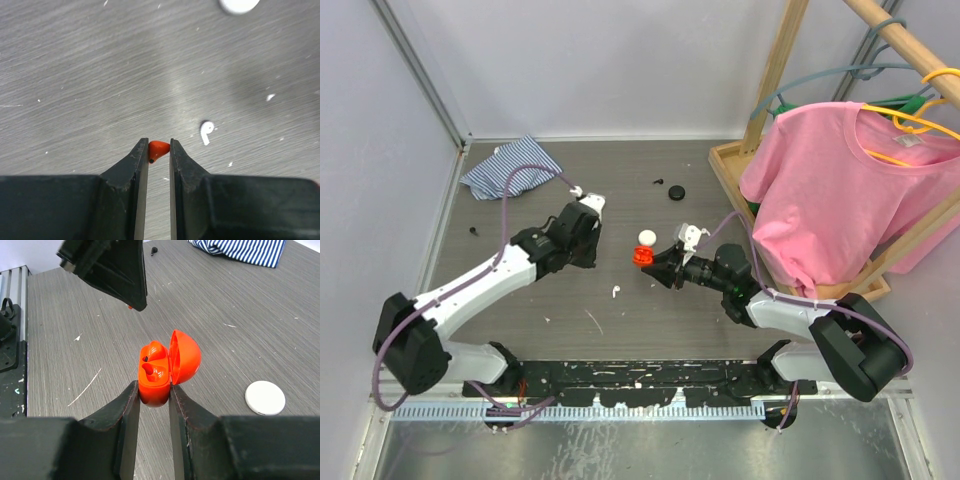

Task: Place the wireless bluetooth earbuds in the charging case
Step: Pick up the earbud from the center of the board, then place the earbud in the charging case.

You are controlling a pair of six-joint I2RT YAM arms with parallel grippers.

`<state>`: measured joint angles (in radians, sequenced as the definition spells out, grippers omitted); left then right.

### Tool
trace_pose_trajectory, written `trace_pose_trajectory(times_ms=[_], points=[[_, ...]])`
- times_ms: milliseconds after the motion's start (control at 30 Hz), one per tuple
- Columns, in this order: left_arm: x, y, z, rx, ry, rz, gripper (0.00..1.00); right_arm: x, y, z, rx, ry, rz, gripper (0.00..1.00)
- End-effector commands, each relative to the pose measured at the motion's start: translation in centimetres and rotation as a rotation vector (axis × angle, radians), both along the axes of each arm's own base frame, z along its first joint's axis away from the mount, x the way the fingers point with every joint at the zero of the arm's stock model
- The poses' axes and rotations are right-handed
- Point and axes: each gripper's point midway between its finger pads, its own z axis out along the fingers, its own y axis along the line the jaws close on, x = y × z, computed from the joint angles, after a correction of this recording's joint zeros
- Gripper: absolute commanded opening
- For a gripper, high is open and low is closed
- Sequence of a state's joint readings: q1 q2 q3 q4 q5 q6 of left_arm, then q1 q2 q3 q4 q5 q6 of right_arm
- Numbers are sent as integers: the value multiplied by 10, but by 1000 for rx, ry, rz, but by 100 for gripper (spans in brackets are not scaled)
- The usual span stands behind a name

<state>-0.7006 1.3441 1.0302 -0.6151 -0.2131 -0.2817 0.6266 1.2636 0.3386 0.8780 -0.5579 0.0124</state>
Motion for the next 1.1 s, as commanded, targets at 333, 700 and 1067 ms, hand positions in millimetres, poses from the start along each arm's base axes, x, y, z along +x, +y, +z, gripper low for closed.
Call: trace_pose_trajectory(times_ms=[333,700,1067], points=[[-7,-62,94,-434,-360,183,19,12,-7,35,103,-127,-91,1],[-24,-107,126,-594,-390,130,19,11,-12,38,126,-154,-109,1],[-27,-141,128,-668,-373,73,19,6,-10,41,140,-169,-86,1]])
